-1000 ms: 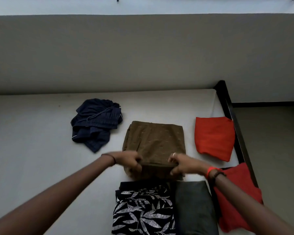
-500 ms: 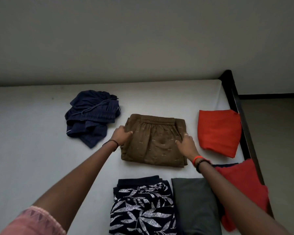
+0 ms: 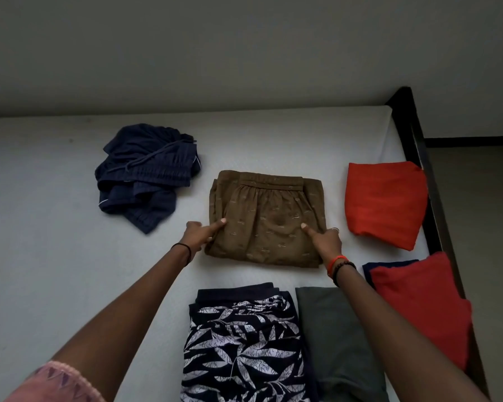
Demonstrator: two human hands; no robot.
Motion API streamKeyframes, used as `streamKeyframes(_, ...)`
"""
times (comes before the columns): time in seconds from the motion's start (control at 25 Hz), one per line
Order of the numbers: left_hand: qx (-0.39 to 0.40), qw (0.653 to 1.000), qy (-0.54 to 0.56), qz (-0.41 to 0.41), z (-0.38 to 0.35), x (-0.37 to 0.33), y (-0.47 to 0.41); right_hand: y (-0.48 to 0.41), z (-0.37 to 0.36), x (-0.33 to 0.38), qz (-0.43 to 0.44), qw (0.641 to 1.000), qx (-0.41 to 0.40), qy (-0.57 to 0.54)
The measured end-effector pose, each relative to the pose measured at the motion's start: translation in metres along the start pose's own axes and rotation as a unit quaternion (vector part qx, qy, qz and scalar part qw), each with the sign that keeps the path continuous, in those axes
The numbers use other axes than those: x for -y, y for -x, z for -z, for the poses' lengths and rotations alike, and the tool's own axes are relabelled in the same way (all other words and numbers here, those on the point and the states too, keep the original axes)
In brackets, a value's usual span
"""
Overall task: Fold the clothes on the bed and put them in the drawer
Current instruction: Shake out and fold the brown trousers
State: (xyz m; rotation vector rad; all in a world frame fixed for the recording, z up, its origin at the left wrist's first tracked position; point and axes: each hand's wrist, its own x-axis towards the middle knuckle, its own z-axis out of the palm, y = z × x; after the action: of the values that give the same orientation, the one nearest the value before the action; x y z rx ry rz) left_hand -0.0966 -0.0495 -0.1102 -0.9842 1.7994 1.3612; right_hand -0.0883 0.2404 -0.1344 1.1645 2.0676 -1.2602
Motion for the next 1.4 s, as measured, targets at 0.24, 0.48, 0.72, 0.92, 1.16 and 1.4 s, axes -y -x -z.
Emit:
streamKeyframes(0.24, 0.036, 0.997, -0.029, -0.068, -0.008, -0.012, 0.013, 0.004, 0.005, 0.002, -0.002, 0.998, 0.054, -0.036)
streamKeyframes(0.48, -0.027, 0.992, -0.047, -0.11, -0.01, -0.02, 0.027, 0.023, 0.01, 0.006, 0.002, 0.995, 0.094, -0.032)
streamKeyframes(0.72, 0.071, 0.994, 0.057, 0.058, 0.022, -0.002, 0.039, 0.034, 0.039, -0.008, -0.113, 0.976, 0.177, -0.061)
streamKeyframes(0.92, 0.14, 0.92, 0.303, 0.205, 0.036, 0.001, 0.048, 0.028, 0.059, -0.006, -0.194, 0.943, 0.226, -0.148)
streamKeyframes(1.16, 0.142, 0.839, 0.491, 0.188, 0.031, -0.025, 0.043, 0.018, 0.069, 0.035, -0.284, 0.859, 0.183, -0.386)
streamKeyframes(1.4, 0.079, 0.846, 0.522, 0.08, 0.019, -0.03, 0.051, 0.016, 0.062, 0.046, -0.12, 0.96, 0.064, -0.243)
